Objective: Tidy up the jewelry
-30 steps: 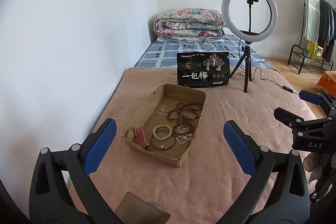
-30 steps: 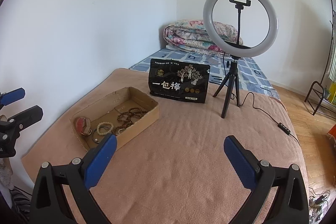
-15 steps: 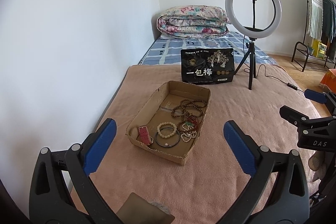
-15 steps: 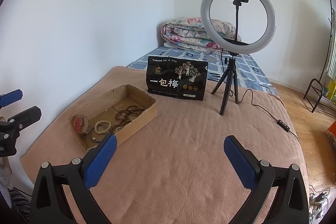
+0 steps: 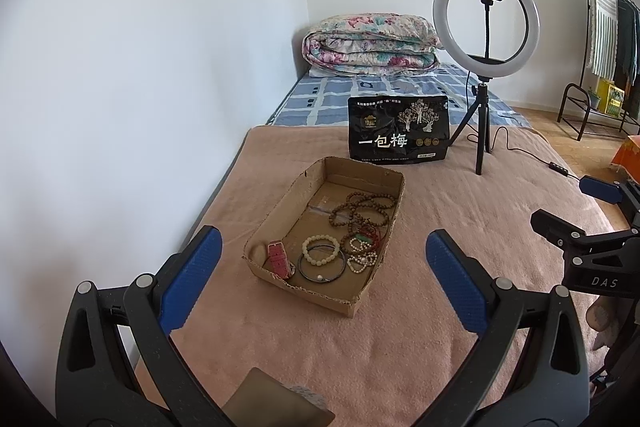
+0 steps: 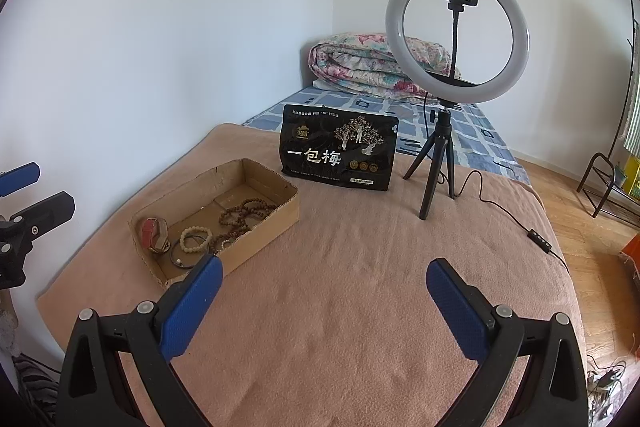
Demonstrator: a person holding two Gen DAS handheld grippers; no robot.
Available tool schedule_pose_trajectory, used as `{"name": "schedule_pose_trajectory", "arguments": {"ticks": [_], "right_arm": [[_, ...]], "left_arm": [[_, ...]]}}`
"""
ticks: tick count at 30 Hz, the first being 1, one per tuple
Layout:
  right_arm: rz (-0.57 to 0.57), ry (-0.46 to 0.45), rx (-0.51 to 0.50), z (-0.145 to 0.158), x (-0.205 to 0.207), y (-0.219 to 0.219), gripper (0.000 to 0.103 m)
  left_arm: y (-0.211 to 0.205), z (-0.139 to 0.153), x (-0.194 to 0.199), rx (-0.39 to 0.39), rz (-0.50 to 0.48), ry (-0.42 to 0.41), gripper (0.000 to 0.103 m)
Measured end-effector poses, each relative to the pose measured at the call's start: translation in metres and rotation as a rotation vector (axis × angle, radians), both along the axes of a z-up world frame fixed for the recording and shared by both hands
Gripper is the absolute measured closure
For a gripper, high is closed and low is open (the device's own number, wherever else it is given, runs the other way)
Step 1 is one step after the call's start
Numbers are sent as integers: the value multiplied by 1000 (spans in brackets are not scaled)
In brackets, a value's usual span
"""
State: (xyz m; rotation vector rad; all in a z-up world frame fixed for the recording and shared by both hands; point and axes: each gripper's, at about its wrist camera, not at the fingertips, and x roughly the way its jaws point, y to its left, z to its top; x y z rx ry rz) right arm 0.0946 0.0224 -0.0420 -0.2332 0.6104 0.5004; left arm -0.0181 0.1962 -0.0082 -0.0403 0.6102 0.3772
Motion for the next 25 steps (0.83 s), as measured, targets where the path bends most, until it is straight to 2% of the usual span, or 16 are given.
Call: {"name": "schedule_pose_trajectory", "arguments": {"ticks": [15,25], "right_arm": [[3,-1,-3,-1,-2,-1,0],[14,3,-18,-5,-2,2,0]], "left_arm": [[0,1,0,3,-3,4,0],[-7,3,-9,71,33,-31,0]]}}
